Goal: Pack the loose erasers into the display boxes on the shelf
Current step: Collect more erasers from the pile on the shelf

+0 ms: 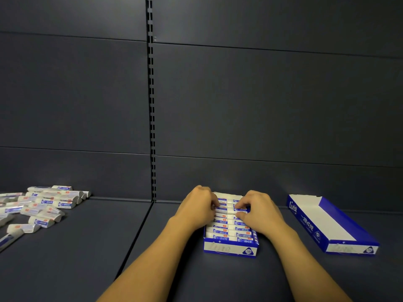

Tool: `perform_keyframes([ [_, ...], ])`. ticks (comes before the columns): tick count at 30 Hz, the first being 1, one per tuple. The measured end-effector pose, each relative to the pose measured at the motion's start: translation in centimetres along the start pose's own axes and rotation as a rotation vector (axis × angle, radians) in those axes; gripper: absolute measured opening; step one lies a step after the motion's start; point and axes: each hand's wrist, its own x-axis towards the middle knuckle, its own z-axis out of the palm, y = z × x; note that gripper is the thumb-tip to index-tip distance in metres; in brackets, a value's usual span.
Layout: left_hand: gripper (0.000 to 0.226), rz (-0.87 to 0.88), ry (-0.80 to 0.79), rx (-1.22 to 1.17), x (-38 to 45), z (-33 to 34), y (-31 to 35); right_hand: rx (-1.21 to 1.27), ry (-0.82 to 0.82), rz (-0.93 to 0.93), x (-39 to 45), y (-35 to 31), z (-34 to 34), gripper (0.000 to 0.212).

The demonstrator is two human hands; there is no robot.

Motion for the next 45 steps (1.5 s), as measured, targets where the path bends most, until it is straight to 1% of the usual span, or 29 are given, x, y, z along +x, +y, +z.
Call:
perform_keyframes([
  [6, 0.026, -0.003, -0.015, -0.019, 0.0, 0.0, -0.1, 0.001, 0.006, -0.007, -0.4, -0.1, -0.2, 0.026],
  [12, 0.026, -0.039, -0.025, -0.091, -0.1, -0.1, -0.4, -0.004, -0.021, -0.030, -0.7, -0.4, -1.1, 0.028],
  [15, 0.027, -0.078, 0.015, -0.130, -0.3, -1.7, -1.0, -0.012, 0.014, -0.059, -0.5, -1.1, -2.5, 0.029],
  [17, 0.029, -0.104, 0.020, -0.077, -0.5, -3.5, -1.8, -0.022, 0.032, -0.091, -0.2, -2.3, -3.5, 0.026],
  [19, 0.032, -0.134, 0.010, 0.019, -0.9, -5.5, -2.8, -0.050, 0.015, -0.144, 0.1, -4.1, -3.9, 0.024],
  [21, 0.031, -0.184, -0.042, 0.117, -2.0, -7.4, -3.9, -0.101, -0.028, -0.202, 0.3, -6.2, -3.8, 0.023],
  [24, 0.030, -0.288, -0.113, 0.233, -4.3, -10.1, -5.5, -0.174, -0.115, -0.288, 0.6, -9.7, -3.0, 0.032],
  [26, 0.032, -0.361, -0.108, 0.285, -6.1, -11.8, -6.6, -0.202, -0.174, -0.317, 0.8, -11.8, -2.4, 0.034],
  [29, 0.038, -0.477, -0.092, 0.344, -9.3, -14.5, -7.7, -0.249, -0.245, -0.325, 0.4, -15.1, -1.7, 0.032],
  [32, 0.034, -0.571, -0.063, 0.393, -12.6, -16.8, -8.0, -0.234, -0.305, -0.345, -0.7, -18.3, -1.2, 0.027],
  [34, 0.031, -0.618, -0.045, 0.422, -14.7, -18.1, -8.4, -0.216, -0.320, -0.372, -1.4, -20.5, -0.8, 0.021],
  [38, 0.031, -0.691, -0.021, 0.459, -18.3, -21.0, -10.2, -0.204, -0.319, -0.410, -2.6, -24.9, -0.4, 0.019],
  [41, 0.033, -0.713, -0.010, 0.482, -21.0, -23.3, -11.8, -0.200, -0.311, -0.417, -3.7, -28.0, -0.4, 0.009],
  [45, 0.028, -0.734, 0.004, 0.500, -24.7, -26.2, -14.6, -0.199, -0.297, -0.402, -4.9, -32.2, 0.3, 0.004],
])
